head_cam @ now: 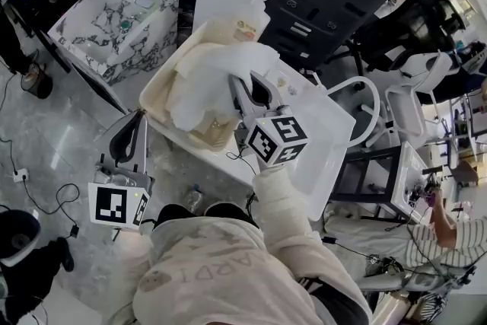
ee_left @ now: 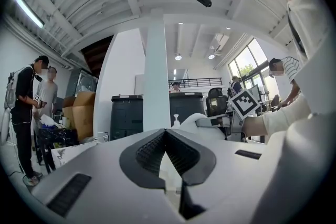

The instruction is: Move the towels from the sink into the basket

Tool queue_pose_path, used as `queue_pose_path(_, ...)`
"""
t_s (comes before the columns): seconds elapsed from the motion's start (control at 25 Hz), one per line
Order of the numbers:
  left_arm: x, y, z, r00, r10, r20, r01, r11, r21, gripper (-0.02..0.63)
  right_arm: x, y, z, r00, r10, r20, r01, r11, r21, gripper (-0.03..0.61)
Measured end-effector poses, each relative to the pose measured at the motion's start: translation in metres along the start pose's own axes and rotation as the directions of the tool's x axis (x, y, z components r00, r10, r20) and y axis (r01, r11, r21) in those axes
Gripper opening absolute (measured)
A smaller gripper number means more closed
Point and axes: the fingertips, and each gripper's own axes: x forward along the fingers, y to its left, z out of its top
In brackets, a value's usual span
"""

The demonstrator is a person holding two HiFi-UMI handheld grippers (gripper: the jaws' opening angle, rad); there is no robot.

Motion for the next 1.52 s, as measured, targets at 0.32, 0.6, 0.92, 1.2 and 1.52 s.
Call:
queue_pose_path(0.32,0.01,0.004,-0.004,1.0,-0.005,-0.009,0.005,1.0,-0.009,0.005,0.024,-0.012,-0.04,0.985,-0.018,-0.169,0.015,1.0,-0.021,0.081)
queue_pose_path(0.6,0.014,0.006,-0.009,1.0,-0.007,-0.016,0.007,1.0,-0.014,0.005,0.036,-0.028,-0.066,0.954,-0.061,-0.294,0.061,0.998,-0.01,0.084)
queue_pose_path(0.92,0.017,0.007,-0.013,1.0,-0.012,-0.018,0.012,1.0,-0.02,0.005,0.039,-0.038,-0.098,0.899,-0.095,-0.428,0.09,0.995,-0.033,0.087)
queue_pose_path(1.2,0.021,0.002,-0.012,0.999,-0.032,-0.021,0.032,0.999,-0.021,0.005,0.033,-0.034,-0.091,0.914,-0.094,-0.395,0.07,0.995,-0.074,0.125)
queue_pose_path(1.52,0.024,-0.009,-0.004,0.999,-0.053,-0.005,0.052,0.998,-0.016,0.005,0.004,-0.027,-0.059,0.964,-0.084,-0.253,0.076,0.996,-0.042,0.161)
